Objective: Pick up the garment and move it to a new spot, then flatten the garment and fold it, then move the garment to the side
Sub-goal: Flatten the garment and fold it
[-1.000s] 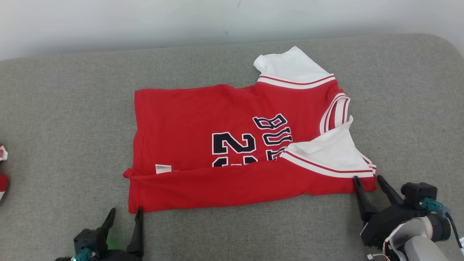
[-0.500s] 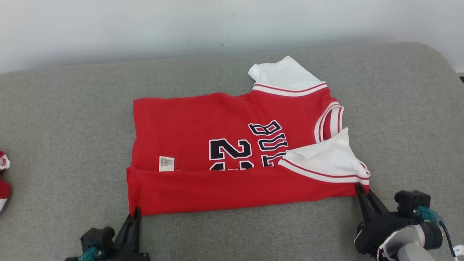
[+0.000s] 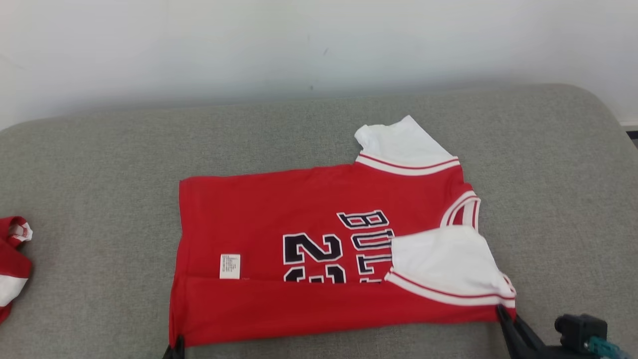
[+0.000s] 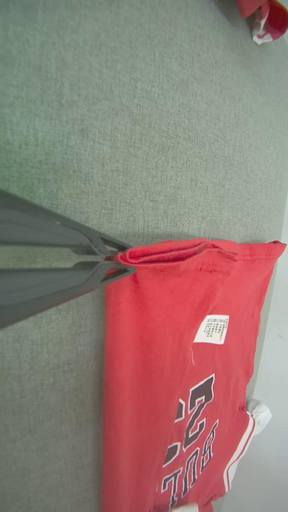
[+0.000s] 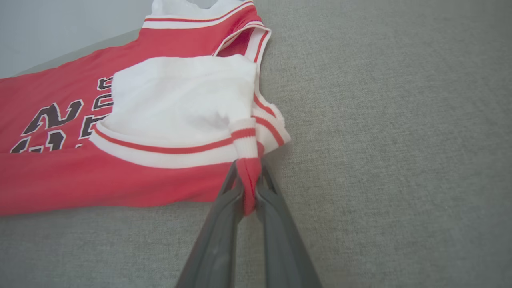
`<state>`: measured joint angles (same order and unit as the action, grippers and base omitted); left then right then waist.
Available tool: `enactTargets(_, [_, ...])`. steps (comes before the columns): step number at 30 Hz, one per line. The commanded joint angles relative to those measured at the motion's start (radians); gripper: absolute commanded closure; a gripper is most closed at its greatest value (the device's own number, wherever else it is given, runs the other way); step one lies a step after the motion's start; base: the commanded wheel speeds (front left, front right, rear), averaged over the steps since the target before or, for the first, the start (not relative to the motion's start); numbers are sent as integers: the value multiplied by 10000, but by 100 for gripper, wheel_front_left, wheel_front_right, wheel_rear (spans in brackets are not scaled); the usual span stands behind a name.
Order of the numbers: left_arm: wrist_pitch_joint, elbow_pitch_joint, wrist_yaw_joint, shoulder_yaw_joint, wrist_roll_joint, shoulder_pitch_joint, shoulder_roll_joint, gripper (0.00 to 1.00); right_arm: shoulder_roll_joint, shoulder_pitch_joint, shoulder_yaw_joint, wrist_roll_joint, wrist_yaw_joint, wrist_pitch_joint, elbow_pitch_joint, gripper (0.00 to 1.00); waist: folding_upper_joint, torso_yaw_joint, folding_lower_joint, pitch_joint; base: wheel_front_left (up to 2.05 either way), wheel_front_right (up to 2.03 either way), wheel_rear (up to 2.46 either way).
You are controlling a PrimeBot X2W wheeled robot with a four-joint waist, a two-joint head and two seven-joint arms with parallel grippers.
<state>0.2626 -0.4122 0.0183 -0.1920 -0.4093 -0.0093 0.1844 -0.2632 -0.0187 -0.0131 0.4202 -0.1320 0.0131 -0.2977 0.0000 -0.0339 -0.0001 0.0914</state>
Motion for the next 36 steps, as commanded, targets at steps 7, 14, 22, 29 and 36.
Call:
enactTargets(7, [-207, 386, -210, -75, 10, 671, 37, 100, 516, -1379, 554, -214, 28, -931, 1280, 100, 0, 131, 1, -148, 0, 0, 0])
enactTargets(14, [-237, 386, -251, -143, 68, 670, 78, 0, 877, -1509, 954, -648, 26, -796, 1783, 0, 0, 170, 1, -238, 0, 0, 0])
enactTargets(22, [19, 1324, -576, 357, 482, 746, 273, 0, 971, -1210, 1019, -870, 26, 299, 2621, 0, 0, 270, 1, -568, 0, 0, 0])
enactTargets(29, [25, 2893, -854, 1198, 1151, 1078, 288, 0, 1018, -847, 579, -1113, 26, 1235, 2799, 0, 0, 416, 1, -877, 0, 0, 0])
enactTargets(36, [29, 3254, -546, 1272, 2058, 1194, 502, 0, 994, -443, -137, -1664, 26, 2016, 2352, 0, 0, 531, 1, -1001, 0, 0, 0])
